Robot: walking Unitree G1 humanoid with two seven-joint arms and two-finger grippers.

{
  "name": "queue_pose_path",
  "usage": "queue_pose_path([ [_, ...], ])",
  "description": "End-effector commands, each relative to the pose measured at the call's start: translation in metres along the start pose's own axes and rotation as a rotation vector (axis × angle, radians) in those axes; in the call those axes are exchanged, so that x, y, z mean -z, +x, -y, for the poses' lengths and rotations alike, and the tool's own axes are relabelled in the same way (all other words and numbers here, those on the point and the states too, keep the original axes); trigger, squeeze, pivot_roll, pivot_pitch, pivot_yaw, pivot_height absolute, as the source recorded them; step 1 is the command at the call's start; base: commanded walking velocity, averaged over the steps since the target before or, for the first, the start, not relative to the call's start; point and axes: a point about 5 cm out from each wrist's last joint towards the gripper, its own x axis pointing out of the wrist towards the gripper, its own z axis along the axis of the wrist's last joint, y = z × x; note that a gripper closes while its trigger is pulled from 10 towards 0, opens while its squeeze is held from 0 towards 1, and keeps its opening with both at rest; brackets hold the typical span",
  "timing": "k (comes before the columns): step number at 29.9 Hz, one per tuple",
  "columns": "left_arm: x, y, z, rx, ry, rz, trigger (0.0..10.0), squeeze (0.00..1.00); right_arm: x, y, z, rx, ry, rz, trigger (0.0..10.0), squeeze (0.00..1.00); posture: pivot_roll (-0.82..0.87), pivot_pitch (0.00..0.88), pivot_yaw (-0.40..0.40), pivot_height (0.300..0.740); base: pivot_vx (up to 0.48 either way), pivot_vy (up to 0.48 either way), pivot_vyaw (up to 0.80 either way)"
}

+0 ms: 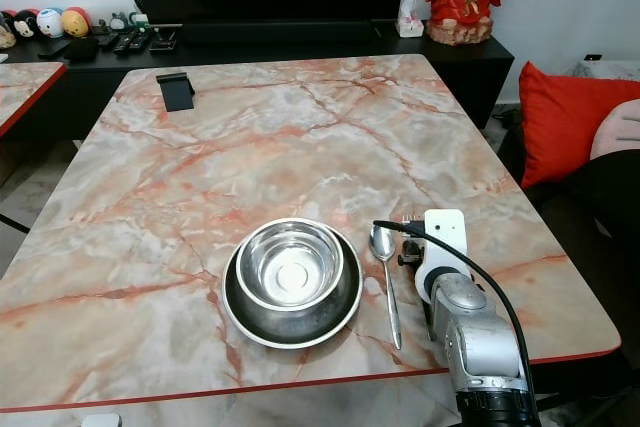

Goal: Setting the table

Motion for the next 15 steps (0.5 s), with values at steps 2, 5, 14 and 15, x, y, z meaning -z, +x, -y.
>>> queue_pose_path([
  [2, 0.002, -0.001, -0.003, -0.002, 0.023, -0.019, 10.0, 0.0, -0.014, -0.003, -0.001, 0.0, 0.013, 0.071, 10.0, 0.0, -0.11, 0.0, 0.022, 0.707, 0.0, 0.0, 0.0],
  [5, 0.002, 0.0, -0.002, 0.001, 0.025, -0.016, 10.0, 0.0, -0.022, -0.004, 0.0, 0.014, 0.018, 0.122, 10.0, 0.0, -0.11, 0.0, 0.025, 0.707, 0.0, 0.0, 0.0],
  [14, 0.0, 0.0, 0.001, 0.009, 0.032, -0.007, 10.0, 0.0, -0.064, -0.017, -0.013, -0.008, -0.024, 0.506, 10.0, 0.0, -0.12, 0.0, 0.03, 0.707, 0.0, 0.0, 0.0],
  [15, 0.0, 0.0, 0.001, 0.009, 0.032, -0.008, 10.0, 0.0, -0.064, -0.018, -0.013, -0.009, -0.024, 0.514, 10.0, 0.0, -0.12, 0.0, 0.03, 0.707, 0.0, 0.0, 0.0],
])
